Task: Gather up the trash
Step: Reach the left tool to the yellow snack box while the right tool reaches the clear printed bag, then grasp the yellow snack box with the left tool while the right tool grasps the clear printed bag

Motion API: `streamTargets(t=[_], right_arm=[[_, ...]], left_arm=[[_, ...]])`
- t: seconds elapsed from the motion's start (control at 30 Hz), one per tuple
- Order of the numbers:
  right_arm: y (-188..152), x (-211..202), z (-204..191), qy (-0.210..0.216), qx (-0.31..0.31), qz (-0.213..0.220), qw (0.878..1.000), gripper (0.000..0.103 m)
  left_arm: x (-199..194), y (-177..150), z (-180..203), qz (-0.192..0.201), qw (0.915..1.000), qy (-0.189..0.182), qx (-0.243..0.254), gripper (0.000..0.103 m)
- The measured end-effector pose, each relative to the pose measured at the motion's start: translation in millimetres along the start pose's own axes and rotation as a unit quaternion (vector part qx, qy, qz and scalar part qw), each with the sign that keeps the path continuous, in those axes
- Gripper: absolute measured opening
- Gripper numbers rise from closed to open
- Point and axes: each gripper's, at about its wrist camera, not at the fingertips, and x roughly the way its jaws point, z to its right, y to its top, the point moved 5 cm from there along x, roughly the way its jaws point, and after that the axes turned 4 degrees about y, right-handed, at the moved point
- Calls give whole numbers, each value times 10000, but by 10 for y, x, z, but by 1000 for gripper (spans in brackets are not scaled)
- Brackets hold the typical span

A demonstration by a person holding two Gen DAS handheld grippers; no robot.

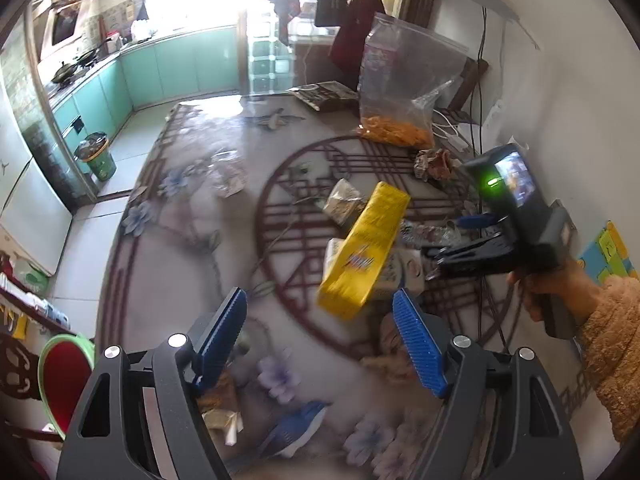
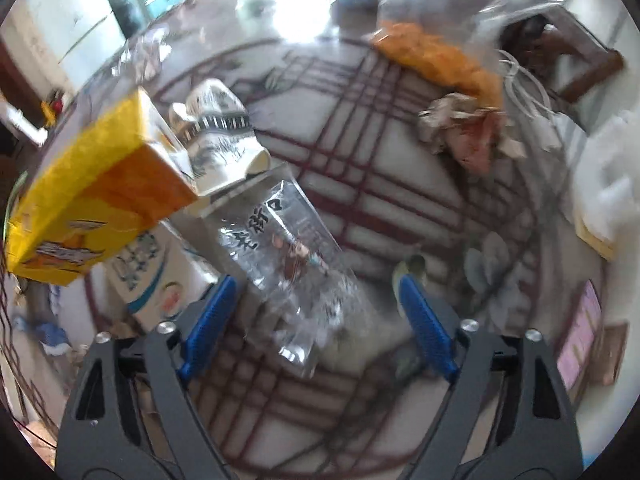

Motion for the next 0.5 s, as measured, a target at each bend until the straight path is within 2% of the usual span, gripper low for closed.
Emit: streamTargets(t=[0.03, 0.1, 0.3, 0.5], right_arm=[[5, 46, 8, 19, -24, -51, 10000, 64], [-20, 154, 35, 208, 37, -199, 9996, 53], [-113, 3, 152, 581, 400, 135, 9974, 24], [-432, -448, 222, 1046, 1128, 711, 9855, 23]], left_arm=[[68, 53, 65, -82, 10000, 9, 2, 72], [175, 118, 132, -177, 9998, 22, -1, 73], [556, 275, 403, -459, 9984, 117, 312, 73], [974, 341, 535, -836, 9951, 254, 465, 73]])
